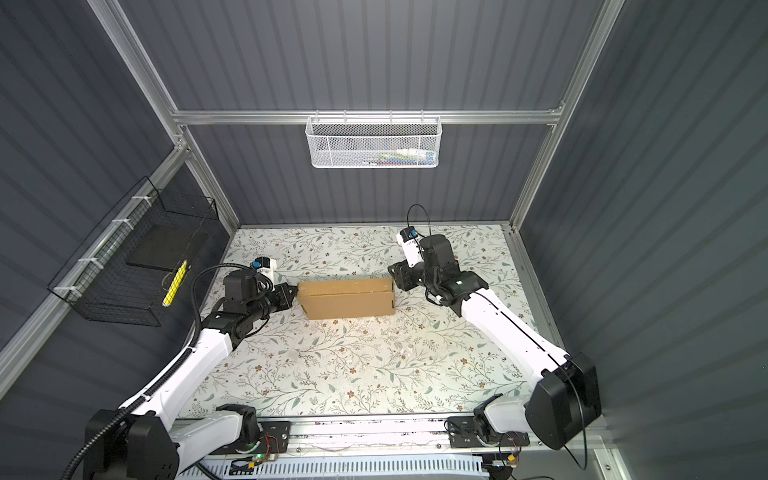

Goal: Fold the paper box
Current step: 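Lower the right gripper onto the box end farthest from the left gripper and pinch it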

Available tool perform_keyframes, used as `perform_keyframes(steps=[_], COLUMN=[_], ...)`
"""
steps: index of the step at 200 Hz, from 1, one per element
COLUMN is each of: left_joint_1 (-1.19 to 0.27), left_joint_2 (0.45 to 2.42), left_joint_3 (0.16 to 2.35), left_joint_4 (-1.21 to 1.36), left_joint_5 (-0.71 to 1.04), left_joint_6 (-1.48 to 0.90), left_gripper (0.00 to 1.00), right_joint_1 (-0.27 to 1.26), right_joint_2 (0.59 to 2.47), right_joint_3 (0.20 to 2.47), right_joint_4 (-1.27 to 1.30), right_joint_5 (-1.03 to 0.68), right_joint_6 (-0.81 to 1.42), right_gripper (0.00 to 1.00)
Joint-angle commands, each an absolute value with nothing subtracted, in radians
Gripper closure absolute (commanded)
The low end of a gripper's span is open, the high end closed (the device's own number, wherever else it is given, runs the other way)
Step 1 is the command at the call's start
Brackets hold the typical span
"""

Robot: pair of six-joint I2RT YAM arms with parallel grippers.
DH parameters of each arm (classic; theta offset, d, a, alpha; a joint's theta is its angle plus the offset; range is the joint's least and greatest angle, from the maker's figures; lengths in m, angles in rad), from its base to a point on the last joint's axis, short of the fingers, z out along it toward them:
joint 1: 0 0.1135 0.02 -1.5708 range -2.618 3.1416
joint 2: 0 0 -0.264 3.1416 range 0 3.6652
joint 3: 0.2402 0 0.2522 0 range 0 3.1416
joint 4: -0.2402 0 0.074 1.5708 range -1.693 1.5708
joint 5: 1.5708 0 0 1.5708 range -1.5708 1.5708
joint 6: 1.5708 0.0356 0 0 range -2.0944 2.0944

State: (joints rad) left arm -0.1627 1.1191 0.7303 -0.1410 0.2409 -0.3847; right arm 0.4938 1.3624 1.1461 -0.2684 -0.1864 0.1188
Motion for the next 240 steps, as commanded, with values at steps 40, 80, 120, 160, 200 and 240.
perform_keyframes(steps=[40, 80, 120, 160, 200, 240], left_joint_1=[-0.156, -0.155, -0.156, -0.155, -0.155, -0.156], left_joint_2=[1.12, 1.117, 1.118, 1.117, 1.124, 1.129], left_joint_3=[0.719, 0.713, 0.717, 0.714, 0.715, 0.719], left_joint_4=[-0.245, -0.242, -0.249, -0.249, -0.247, -0.247], left_joint_5=[0.244, 0.244, 0.246, 0.248, 0.25, 0.258], left_joint_6=[-0.351, -0.349, -0.347, -0.348, -0.349, -0.352], left_gripper=[0.92, 0.92, 0.92, 0.92, 0.92, 0.92], right_joint_1=[0.465, 0.444, 0.428, 0.419, 0.418, 0.42], right_joint_2=[1.394, 1.422, 1.45, 1.474, 1.481, 1.468], right_joint_3=[1.121, 1.121, 1.124, 1.123, 1.083, 1.034], right_joint_4=[-0.268, -0.246, -0.229, -0.213, -0.199, -0.176], right_joint_5=[-0.261, -0.285, -0.305, -0.325, -0.387, -0.435], right_joint_6=[0.23, 0.281, 0.317, 0.343, 0.369, 0.391], right_gripper=[0.44, 0.45, 0.47, 0.51, 0.55, 0.57])
